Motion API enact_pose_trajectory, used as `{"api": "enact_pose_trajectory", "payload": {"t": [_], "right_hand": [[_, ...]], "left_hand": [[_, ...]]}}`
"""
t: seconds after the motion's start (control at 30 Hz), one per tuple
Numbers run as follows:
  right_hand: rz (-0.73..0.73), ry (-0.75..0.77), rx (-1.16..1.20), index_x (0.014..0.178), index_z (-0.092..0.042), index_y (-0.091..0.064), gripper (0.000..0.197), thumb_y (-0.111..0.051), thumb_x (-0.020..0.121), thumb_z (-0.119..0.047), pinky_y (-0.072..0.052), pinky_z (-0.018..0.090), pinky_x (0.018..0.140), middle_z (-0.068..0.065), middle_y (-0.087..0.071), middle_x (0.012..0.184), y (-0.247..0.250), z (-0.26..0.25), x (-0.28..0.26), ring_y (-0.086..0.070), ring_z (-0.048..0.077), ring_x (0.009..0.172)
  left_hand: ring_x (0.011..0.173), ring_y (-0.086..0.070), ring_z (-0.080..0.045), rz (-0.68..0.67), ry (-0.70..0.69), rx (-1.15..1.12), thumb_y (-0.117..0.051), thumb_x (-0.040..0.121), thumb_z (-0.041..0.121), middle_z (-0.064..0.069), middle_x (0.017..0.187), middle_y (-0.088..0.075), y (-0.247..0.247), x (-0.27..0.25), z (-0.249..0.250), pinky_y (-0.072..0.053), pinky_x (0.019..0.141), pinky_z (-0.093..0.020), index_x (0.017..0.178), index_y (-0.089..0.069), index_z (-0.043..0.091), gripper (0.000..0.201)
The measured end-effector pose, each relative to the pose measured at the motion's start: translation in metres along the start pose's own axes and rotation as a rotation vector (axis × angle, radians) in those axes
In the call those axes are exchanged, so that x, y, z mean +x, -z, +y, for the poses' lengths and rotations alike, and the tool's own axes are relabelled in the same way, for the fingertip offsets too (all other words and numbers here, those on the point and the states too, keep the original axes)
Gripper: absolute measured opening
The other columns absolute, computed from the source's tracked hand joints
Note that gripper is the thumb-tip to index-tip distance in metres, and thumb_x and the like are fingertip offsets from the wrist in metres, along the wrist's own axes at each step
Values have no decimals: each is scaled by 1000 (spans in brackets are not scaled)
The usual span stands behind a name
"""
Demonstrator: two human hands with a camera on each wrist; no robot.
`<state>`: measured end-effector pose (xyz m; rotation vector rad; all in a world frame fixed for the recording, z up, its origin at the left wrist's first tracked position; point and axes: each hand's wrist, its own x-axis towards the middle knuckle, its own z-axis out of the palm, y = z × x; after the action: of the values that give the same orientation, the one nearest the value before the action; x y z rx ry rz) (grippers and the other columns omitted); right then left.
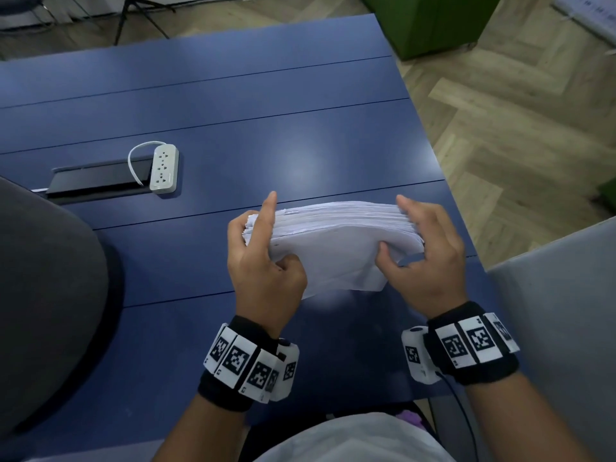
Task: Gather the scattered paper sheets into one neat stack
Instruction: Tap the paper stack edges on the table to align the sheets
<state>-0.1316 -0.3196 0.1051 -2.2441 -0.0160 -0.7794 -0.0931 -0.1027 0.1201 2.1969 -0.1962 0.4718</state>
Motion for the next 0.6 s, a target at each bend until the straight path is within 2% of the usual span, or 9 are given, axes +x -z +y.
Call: {"api": "enact_pose_trajectory", "payload": {"t": [0.17, 0.27, 0.3, 0.33, 0.37, 0.4, 0.47, 0.53, 0.6], "right_hand": [[-3, -6, 57, 128, -1, -63, 54, -76, 76, 2, -50, 24, 94, 12, -63, 115, 1, 5, 7, -61, 15, 104], [-37, -208, 295, 136, -21, -55, 65, -72, 80, 7, -50, 50, 100, -2, -60, 125, -5, 8, 2, -60, 21, 113], [-28, -291, 415, 141, -28, -47, 74, -69, 81, 9, -48, 55, 103, -1, -59, 130, -8, 6, 1, -60, 25, 115], [-6, -369, 526, 146, -32, -39, 83, -67, 82, 12, -48, 54, 105, 4, -57, 135, -11, 5, 0, -60, 25, 112], [15, -431, 613, 151, -30, -32, 88, -65, 83, 16, -51, 46, 103, 8, -56, 137, -13, 3, -1, -61, 19, 107], [30, -470, 658, 152, -25, -30, 87, -62, 84, 19, -52, 35, 98, 7, -58, 134, -14, 2, -1, -63, 12, 102], [32, -516, 665, 146, -16, -42, 74, -60, 84, 21, -51, 22, 91, 0, -65, 120, -17, 0, 1, -64, 4, 98], [49, -540, 634, 124, -11, -59, 53, -58, 83, 21, -52, 25, 84, -4, -69, 101, -18, 1, 4, -66, 7, 90], [48, -536, 604, 107, -11, -61, 37, -59, 82, 17, -52, 29, 78, -6, -67, 89, -19, 3, 6, -64, 10, 82]], "left_hand": [[69, -46, -16, -31, -5, -32, -59, 64, -8, -11, 104, -54, 4, 5, -2, -42, 72, -7, 141, -56, 19, 82], [94, -60, -27, -77, 121, -299, -59, 73, -8, -15, 112, -59, 4, 6, -12, -53, 95, -39, 154, -33, 36, 96], [101, -62, -30, -95, 208, -468, -58, 75, -11, -17, 117, -61, 3, 4, -15, -50, 102, -48, 157, -21, 39, 103], [102, -63, -28, -101, 296, -625, -58, 76, -13, -16, 115, -62, 2, 3, -18, -49, 106, -50, 158, -13, 37, 106], [100, -64, -22, -92, 369, -724, -59, 75, -13, -11, 111, -64, 2, 2, -20, -50, 105, -43, 158, -15, 30, 103], [100, -66, -16, -89, 404, -750, -60, 74, -11, -4, 110, -67, 1, 3, -23, -53, 100, -36, 154, -29, 20, 91], [97, -69, -6, -132, 371, -634, -62, 72, -6, 11, 103, -74, -2, 6, -27, -54, 88, -25, 124, -59, 12, 55], [96, -69, -5, -184, 321, -577, -63, 74, -3, 17, 98, -73, -1, 9, -25, -53, 84, -22, 111, -62, 12, 40], [99, -67, -3, -214, 273, -563, -68, 78, -2, 21, 102, -71, 0, 12, -25, -52, 87, -20, 115, -57, 13, 42]]}}
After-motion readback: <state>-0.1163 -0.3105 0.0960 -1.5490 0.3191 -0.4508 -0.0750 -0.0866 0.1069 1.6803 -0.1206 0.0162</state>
